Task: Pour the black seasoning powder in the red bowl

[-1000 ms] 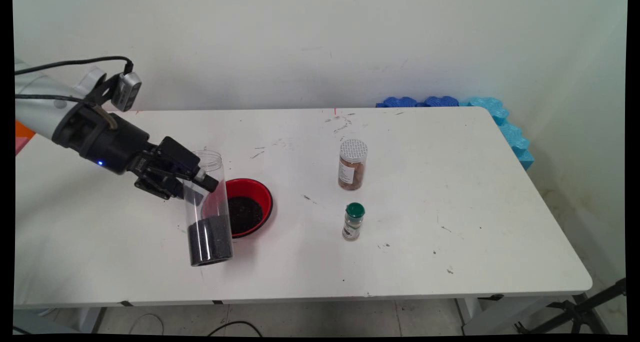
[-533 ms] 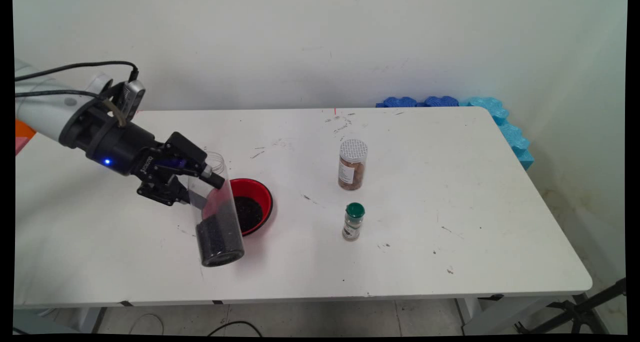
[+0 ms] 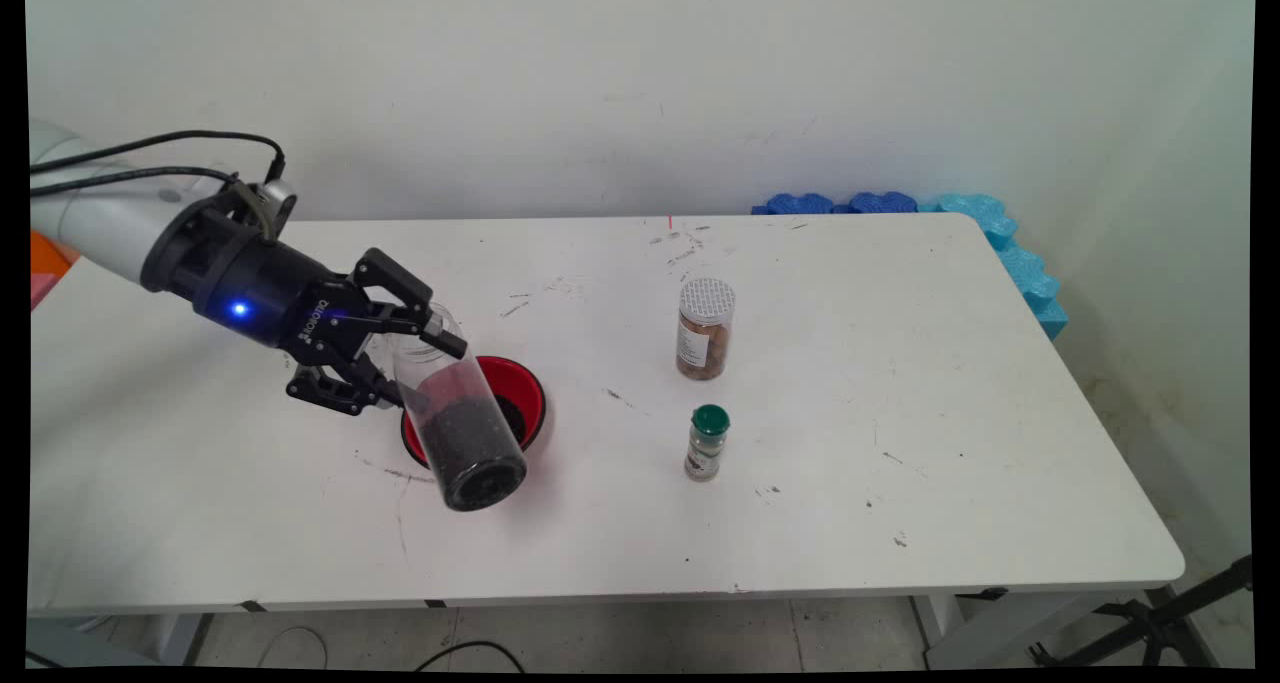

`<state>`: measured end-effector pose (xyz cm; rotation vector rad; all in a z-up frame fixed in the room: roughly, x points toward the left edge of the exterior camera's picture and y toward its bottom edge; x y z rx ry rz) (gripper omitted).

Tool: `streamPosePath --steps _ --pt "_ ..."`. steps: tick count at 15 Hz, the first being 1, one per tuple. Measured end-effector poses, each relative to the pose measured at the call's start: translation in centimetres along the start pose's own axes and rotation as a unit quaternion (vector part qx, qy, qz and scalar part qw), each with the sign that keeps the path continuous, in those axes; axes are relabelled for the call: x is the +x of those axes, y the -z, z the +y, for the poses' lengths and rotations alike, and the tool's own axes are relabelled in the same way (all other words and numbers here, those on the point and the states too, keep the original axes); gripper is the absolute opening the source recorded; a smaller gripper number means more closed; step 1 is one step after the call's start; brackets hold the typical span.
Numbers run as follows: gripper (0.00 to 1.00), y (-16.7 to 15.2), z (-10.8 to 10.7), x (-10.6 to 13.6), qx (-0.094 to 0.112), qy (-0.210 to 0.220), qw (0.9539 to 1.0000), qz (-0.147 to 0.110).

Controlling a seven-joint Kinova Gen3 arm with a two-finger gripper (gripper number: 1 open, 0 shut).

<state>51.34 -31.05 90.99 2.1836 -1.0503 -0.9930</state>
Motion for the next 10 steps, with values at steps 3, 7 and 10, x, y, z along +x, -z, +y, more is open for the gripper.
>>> streamPosePath --steps 3,7,10 --pt "0.00 -0.26 0.05 0.11 -0.008 0.041 0.9991 -0.003" --pt "0.00 -0.56 0.17 0.38 -0.019 0.092 0.9955 -0.007" --pt "0.00 -0.73 0.23 0.53 -0.026 0.117 0.9928 -0.009"
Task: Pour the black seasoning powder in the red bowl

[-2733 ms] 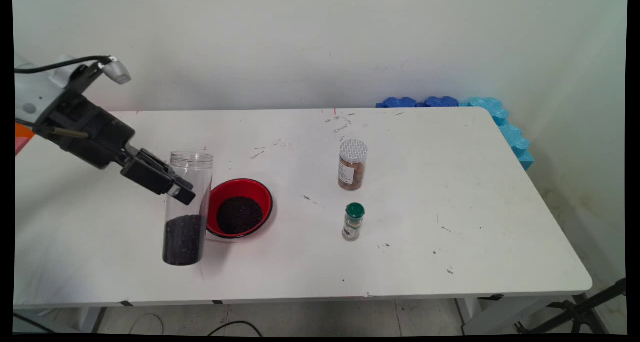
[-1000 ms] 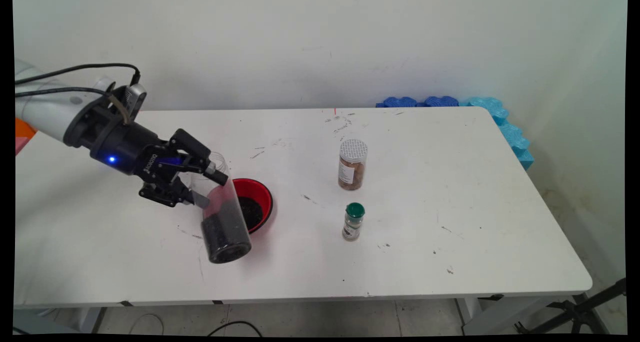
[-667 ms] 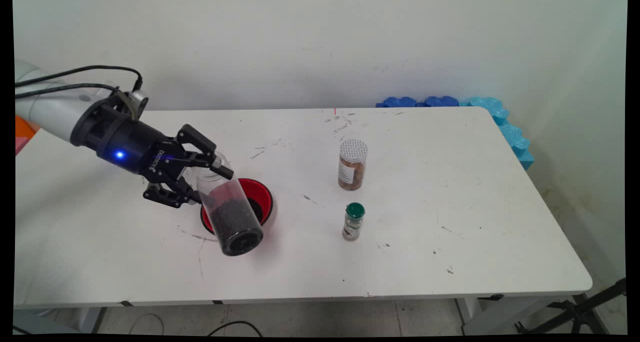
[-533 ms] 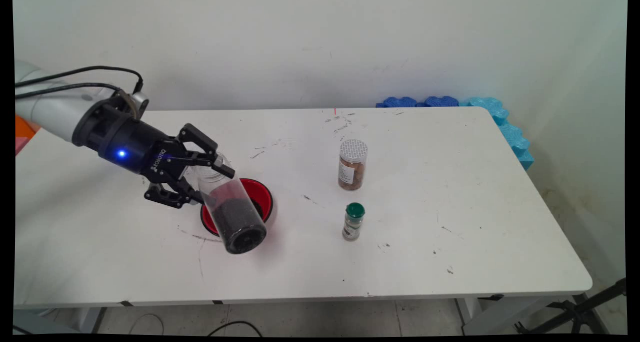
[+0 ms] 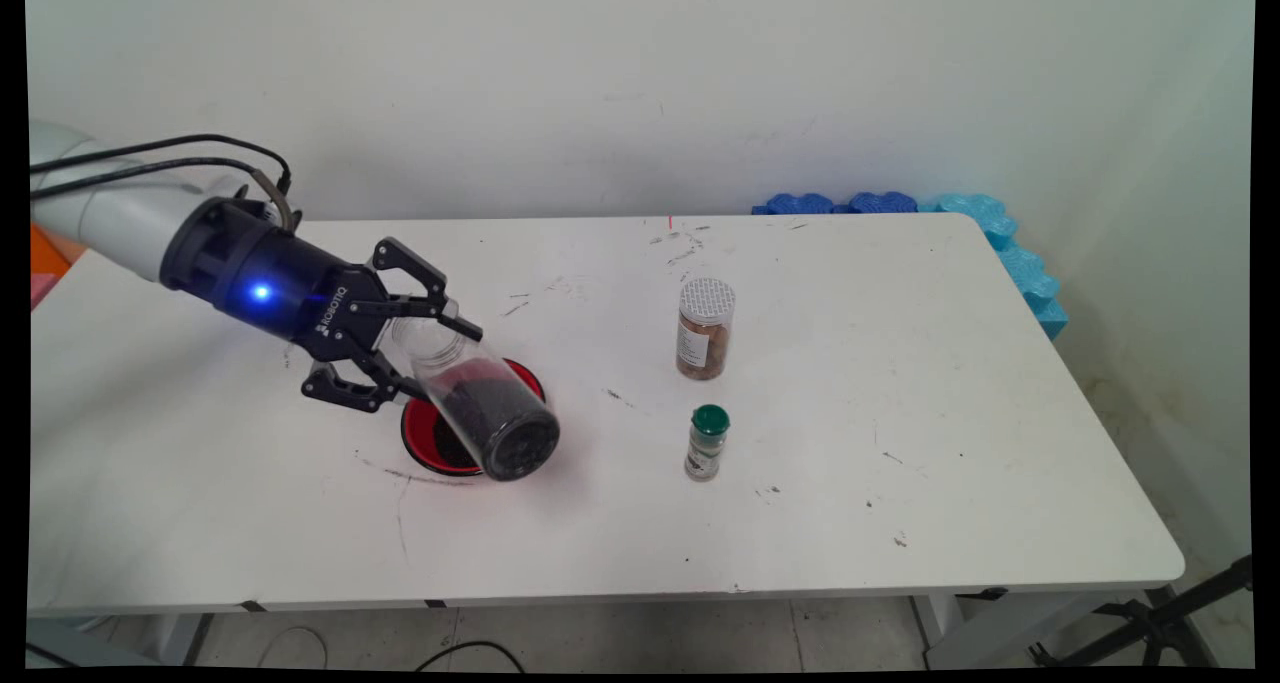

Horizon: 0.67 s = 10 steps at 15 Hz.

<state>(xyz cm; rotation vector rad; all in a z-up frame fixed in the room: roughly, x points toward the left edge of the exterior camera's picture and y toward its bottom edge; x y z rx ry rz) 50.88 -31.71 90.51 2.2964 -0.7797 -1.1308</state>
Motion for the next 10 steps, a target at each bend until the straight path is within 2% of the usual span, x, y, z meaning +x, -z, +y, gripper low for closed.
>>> streamPosePath --steps 4,10 --pt "0.00 -0.26 0.11 0.07 -0.011 0.037 0.9992 -0.002" --pt "0.00 -0.69 0.22 0.06 -0.028 0.091 0.9954 -0.008"
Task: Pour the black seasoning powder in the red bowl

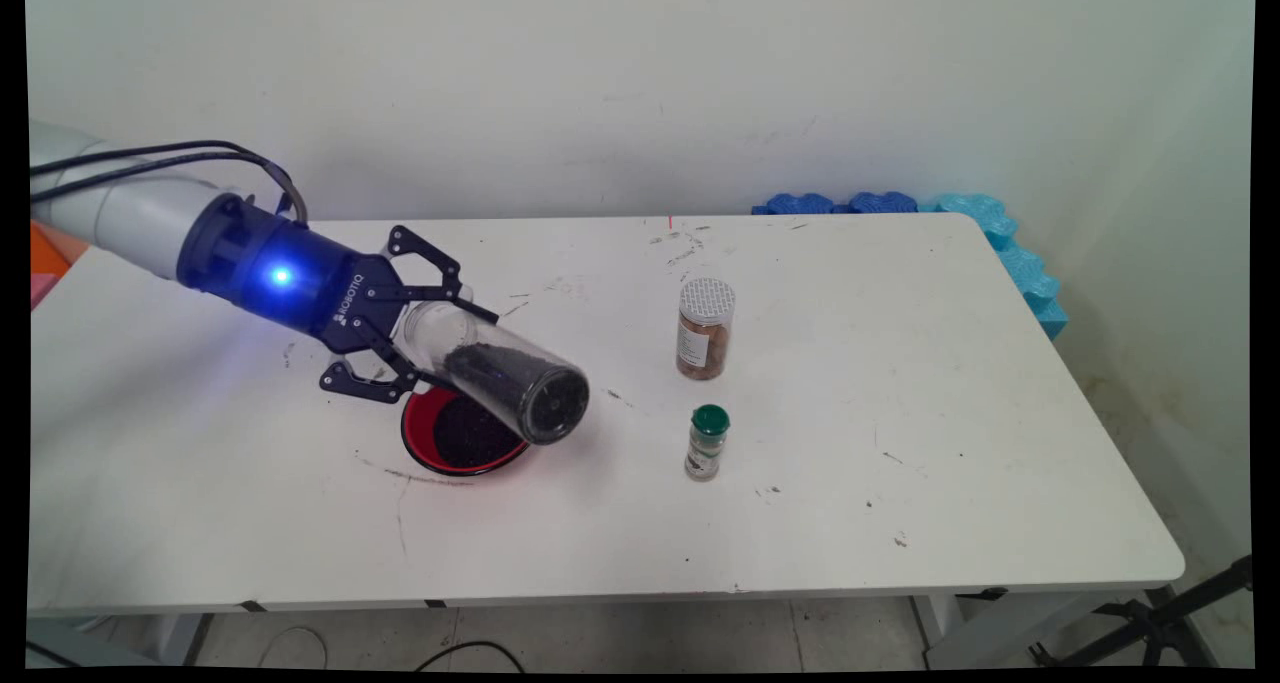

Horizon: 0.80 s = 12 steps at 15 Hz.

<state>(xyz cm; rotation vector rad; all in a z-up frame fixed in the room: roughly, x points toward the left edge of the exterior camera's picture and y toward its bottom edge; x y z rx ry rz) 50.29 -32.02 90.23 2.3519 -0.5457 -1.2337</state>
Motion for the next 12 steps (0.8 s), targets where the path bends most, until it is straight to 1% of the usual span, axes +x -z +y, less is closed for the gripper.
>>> streamPosePath --steps 4,8,12 --pt "0.00 -0.33 -0.06 0.03 -0.010 0.032 0.9994 -0.003" --pt "0.00 -0.67 -0.04 -0.01 -0.019 0.061 0.9979 -0.008" --pt "0.00 -0.87 -0.03 0.05 -0.026 0.082 0.9963 -0.011"
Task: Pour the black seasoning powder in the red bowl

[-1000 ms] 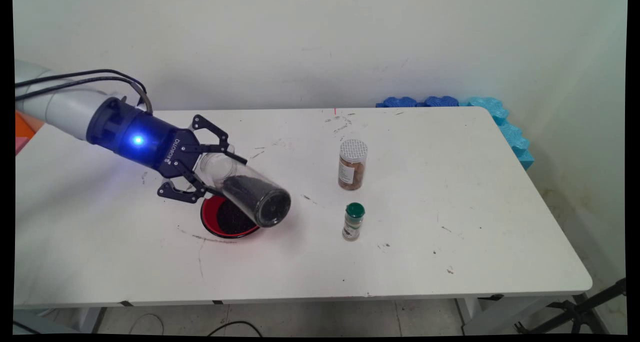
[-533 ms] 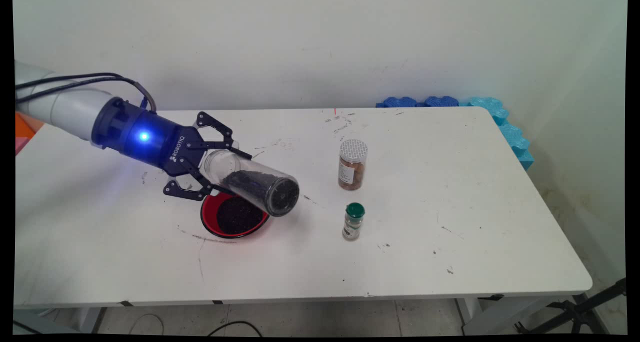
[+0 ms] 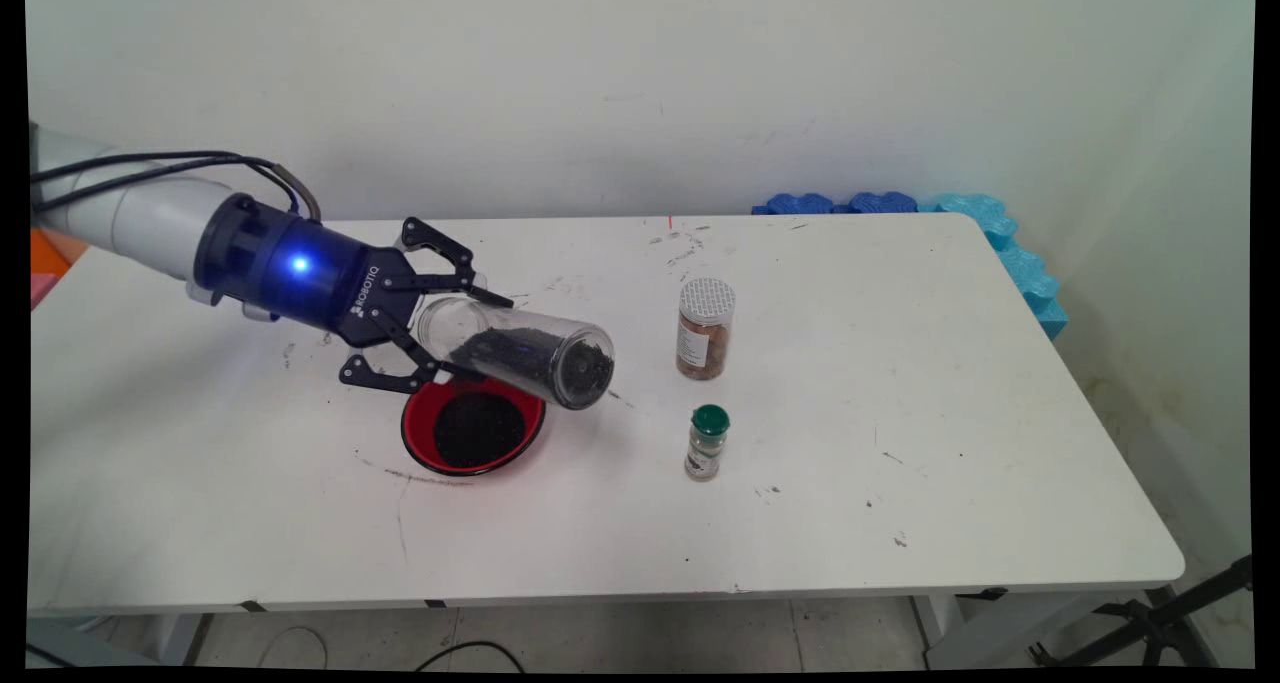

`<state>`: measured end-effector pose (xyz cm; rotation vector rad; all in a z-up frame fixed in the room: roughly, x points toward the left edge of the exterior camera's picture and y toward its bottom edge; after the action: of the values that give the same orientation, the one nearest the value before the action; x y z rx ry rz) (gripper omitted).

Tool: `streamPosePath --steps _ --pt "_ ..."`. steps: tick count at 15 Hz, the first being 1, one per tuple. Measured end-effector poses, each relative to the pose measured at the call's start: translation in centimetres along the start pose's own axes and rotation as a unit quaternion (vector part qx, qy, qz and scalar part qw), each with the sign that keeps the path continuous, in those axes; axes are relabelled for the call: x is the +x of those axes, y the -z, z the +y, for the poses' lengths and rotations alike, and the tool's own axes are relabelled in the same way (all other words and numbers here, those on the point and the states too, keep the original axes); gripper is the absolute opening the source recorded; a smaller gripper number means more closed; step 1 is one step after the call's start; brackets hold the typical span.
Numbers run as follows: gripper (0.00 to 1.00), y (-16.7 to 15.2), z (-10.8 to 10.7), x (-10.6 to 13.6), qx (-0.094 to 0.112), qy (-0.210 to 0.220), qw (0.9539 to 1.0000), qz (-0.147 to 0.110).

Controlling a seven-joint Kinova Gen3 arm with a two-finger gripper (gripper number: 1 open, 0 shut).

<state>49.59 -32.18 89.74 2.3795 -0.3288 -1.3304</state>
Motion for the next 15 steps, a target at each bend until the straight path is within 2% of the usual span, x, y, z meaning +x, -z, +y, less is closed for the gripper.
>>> streamPosePath --steps 10,13,15 --pt "0.00 -0.32 -0.07 0.19 -0.012 0.032 0.9994 -0.005" --pt "0.00 -0.35 -0.27 0.36 -0.007 0.020 0.9998 -0.006" --pt "0.00 -0.33 -0.51 0.59 0.003 -0.013 0.9999 -0.006"
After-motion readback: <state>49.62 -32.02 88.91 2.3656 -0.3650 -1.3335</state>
